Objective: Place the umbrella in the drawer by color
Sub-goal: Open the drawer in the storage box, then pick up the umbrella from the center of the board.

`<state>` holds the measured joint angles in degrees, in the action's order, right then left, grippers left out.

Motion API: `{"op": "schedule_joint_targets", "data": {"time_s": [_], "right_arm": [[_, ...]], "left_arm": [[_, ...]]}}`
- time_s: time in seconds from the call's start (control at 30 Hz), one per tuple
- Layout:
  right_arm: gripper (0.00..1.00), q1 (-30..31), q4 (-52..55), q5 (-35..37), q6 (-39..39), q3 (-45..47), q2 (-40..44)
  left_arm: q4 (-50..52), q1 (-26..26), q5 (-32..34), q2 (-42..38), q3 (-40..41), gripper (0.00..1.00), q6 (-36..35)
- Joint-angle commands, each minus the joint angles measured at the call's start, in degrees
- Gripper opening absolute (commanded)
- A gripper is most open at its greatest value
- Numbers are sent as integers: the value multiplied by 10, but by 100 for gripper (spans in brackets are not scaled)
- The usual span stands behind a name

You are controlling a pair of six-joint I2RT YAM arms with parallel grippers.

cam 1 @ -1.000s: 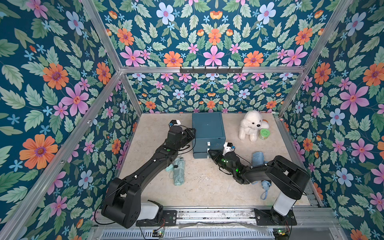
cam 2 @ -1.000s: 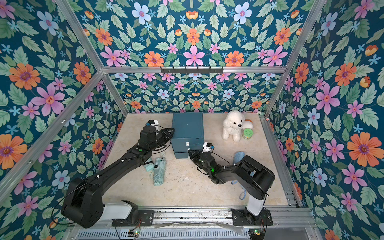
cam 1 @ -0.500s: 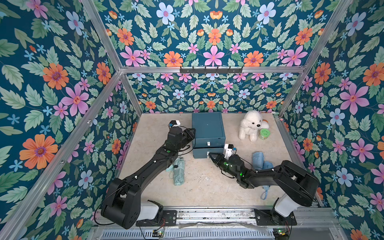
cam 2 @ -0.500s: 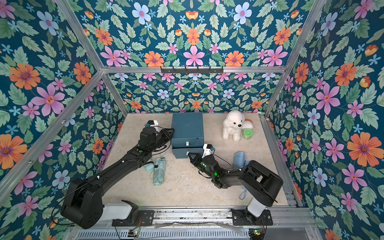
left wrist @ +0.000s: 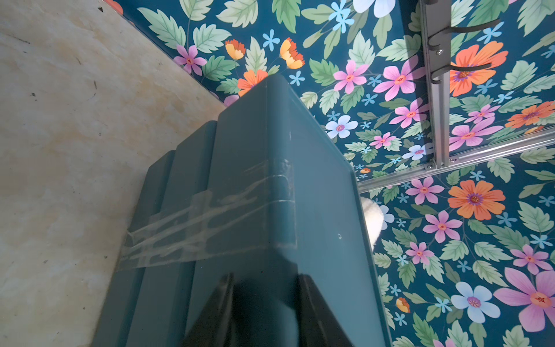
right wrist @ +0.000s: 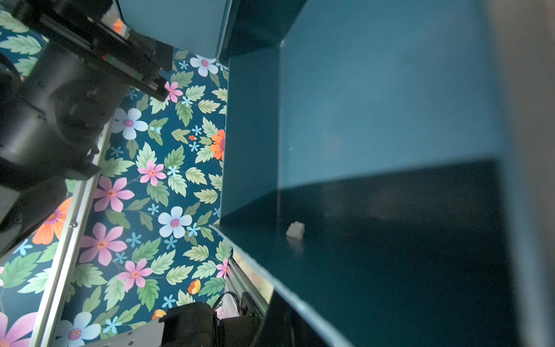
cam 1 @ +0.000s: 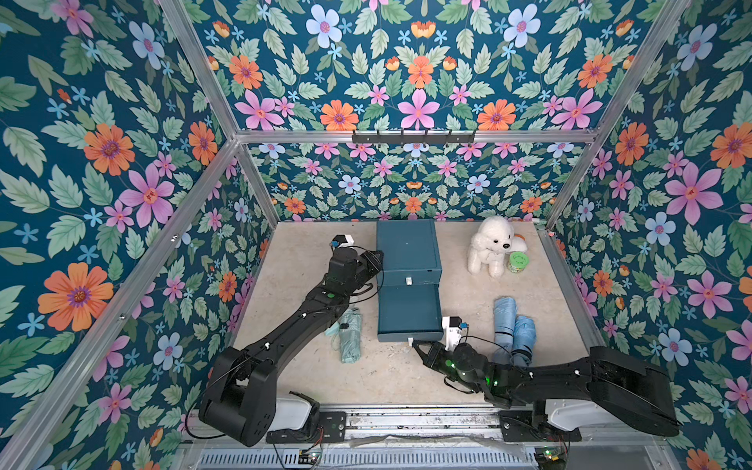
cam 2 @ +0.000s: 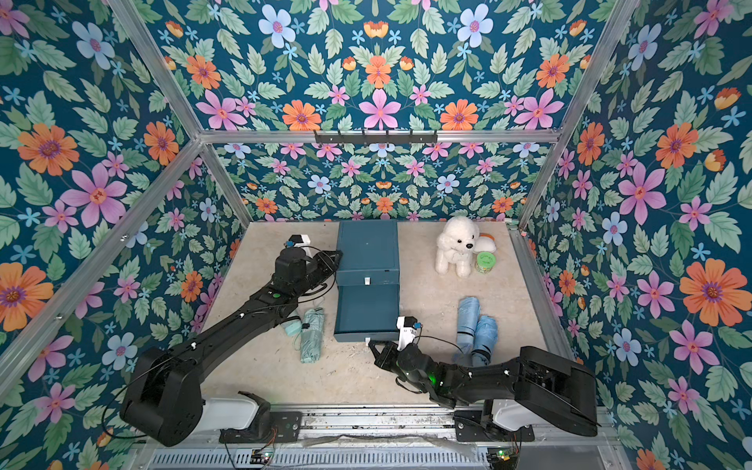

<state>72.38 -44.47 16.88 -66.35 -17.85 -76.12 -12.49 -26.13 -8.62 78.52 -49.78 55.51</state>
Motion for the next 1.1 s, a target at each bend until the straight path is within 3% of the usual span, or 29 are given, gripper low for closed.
{"op": "schedule_joint_targets", "data": {"time_s": [0.0,0.2,0.23,0.27,0.3,0.33,0.5,0.63,0.7,0.77,0.87,0.97,1.07], "right_arm": [[0,19,52,49,-4,-4,13],[0,22,69,58,-4,-4,20],[8,21,81,52,6,-11,20],[25,20,122,47,19,-28,24],[46,21,185,51,31,-48,34],[53,21,230,53,43,-59,52],[59,31,524,125,56,-102,198],[61,22,854,238,2,-220,272],[60,-52,958,237,2,-275,267],[59,-169,970,196,68,-292,252],[58,-335,900,107,184,-273,239],[57,-460,827,16,254,-249,227],[59,-507,784,-9,276,-238,196]], "left_arm": [[122,-1,-3,14,5,38,13],[121,-1,-11,19,2,37,12],[123,-1,-11,18,1,38,11],[128,-1,-11,16,-2,38,8],[133,-1,-9,14,-6,39,4],[138,-1,-6,11,-10,40,0],[163,0,5,0,-38,44,-23],[175,0,4,0,-63,46,-34],[176,0,7,-6,-69,47,-36],[180,0,9,-9,-78,50,-40],[189,0,8,-14,-92,51,-50],[202,2,4,-23,-105,52,-65],[208,3,3,-39,-111,51,-88]]}}
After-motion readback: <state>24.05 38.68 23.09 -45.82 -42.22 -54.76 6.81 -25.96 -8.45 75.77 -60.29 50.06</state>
